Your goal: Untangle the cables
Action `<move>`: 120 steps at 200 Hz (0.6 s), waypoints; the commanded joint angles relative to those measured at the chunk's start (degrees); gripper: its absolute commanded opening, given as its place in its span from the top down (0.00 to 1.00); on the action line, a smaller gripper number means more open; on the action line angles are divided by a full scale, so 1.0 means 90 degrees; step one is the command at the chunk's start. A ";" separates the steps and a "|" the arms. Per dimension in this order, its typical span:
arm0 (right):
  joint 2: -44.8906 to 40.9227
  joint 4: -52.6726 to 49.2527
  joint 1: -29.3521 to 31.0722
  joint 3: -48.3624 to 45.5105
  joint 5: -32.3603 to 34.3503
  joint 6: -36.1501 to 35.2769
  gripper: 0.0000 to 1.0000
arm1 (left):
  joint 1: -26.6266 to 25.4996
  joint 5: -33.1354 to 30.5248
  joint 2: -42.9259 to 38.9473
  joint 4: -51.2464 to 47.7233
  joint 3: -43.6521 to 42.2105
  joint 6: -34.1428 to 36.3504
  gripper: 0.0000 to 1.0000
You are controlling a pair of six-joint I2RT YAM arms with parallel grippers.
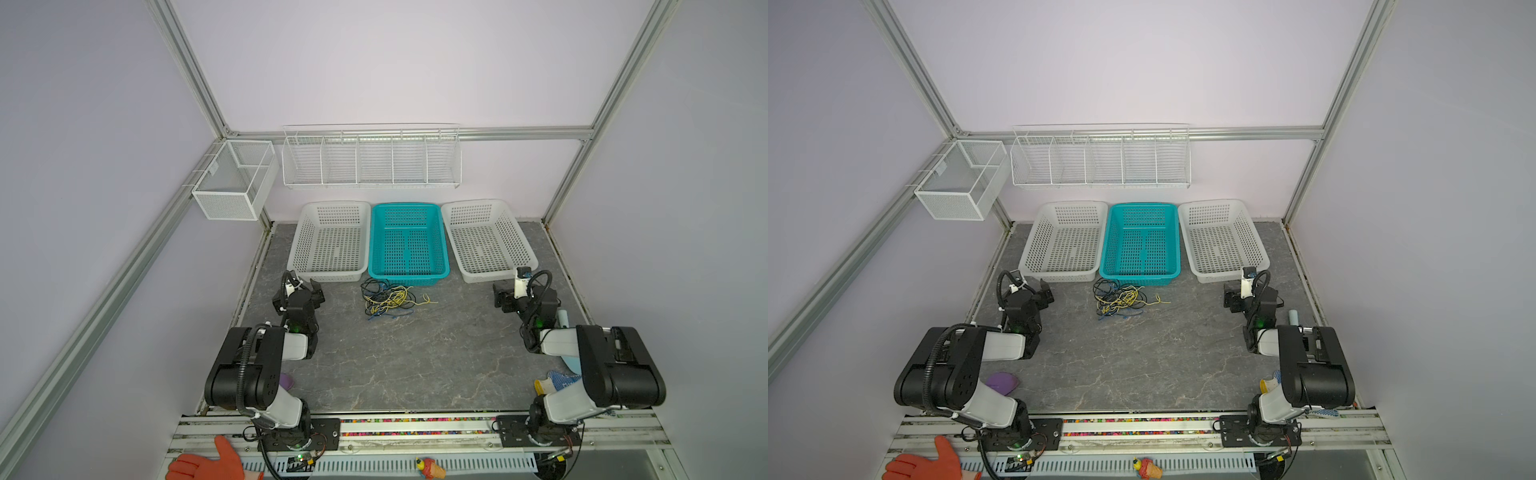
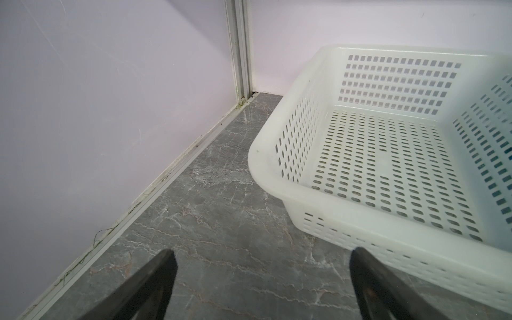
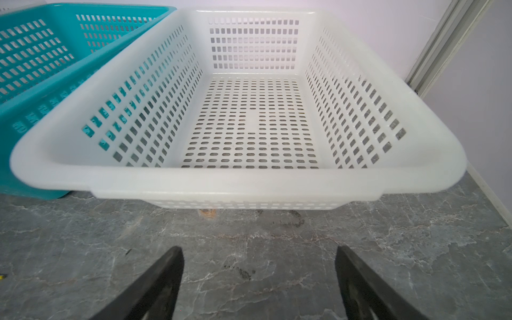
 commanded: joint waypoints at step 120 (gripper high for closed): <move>-0.4212 -0.1545 0.0916 -0.0608 0.1004 0.1074 0.12 | 0.0010 0.0067 0.0026 0.0155 0.0118 0.0041 0.02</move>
